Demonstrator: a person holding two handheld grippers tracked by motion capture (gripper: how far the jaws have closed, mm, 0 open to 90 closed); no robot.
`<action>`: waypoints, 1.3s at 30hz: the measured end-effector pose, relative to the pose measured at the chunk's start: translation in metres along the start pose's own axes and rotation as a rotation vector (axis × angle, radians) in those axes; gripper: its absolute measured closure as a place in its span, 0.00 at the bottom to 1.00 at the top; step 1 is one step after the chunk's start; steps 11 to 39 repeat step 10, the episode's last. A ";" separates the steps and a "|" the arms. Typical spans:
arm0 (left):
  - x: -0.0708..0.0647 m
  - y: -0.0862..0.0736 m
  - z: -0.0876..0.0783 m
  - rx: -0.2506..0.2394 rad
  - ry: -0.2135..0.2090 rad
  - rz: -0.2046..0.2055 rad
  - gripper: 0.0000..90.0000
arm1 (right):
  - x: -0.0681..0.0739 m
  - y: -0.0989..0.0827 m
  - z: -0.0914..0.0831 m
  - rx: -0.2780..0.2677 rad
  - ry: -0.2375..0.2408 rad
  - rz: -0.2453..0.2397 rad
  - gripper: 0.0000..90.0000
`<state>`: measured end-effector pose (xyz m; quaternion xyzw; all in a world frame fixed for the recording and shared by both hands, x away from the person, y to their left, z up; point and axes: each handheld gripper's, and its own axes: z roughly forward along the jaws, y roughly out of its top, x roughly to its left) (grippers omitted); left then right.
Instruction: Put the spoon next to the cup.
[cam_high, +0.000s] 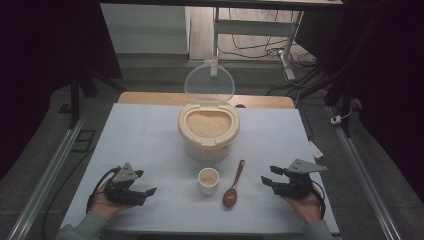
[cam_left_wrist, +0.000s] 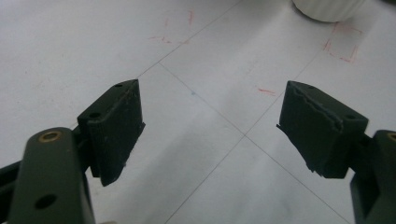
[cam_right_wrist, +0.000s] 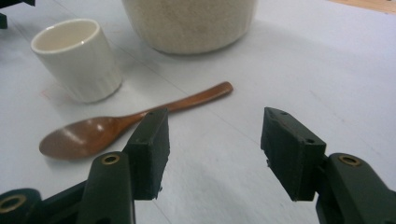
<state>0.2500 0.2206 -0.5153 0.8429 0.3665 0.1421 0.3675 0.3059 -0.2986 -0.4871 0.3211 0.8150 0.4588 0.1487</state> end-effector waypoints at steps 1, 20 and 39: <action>0.000 0.000 0.000 -0.001 0.001 -0.001 0.23 | -0.001 -0.001 -0.001 -0.001 0.001 -0.004 0.47; 0.001 -0.001 -0.001 -0.004 0.004 -0.008 0.23 | 0.003 0.001 -0.002 -0.005 -0.006 -0.053 0.47; 0.001 -0.001 -0.001 -0.004 0.004 -0.008 0.23 | 0.003 0.001 -0.002 -0.005 -0.006 -0.053 0.47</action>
